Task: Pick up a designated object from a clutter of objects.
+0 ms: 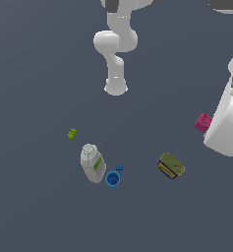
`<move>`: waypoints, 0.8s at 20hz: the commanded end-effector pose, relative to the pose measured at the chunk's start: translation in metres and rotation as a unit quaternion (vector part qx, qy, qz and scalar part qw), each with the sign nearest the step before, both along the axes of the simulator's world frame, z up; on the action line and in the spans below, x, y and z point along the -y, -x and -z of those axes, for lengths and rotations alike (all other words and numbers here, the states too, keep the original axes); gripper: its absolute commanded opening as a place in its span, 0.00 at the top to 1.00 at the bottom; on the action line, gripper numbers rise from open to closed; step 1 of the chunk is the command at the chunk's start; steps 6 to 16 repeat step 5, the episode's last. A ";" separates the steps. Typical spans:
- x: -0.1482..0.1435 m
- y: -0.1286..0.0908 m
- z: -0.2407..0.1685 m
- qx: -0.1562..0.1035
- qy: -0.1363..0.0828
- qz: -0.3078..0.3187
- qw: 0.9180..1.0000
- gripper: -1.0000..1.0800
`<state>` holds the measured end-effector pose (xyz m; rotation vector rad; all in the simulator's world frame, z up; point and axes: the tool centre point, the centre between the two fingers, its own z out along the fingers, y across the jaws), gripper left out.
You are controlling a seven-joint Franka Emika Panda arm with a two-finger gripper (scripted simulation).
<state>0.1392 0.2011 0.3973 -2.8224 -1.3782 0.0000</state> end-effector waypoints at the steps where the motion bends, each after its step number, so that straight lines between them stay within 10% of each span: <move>1: -0.001 -0.001 -0.003 0.000 0.000 0.000 1.000 1.00; 16: -0.001 -0.002 -0.004 0.000 0.000 0.000 1.000 1.00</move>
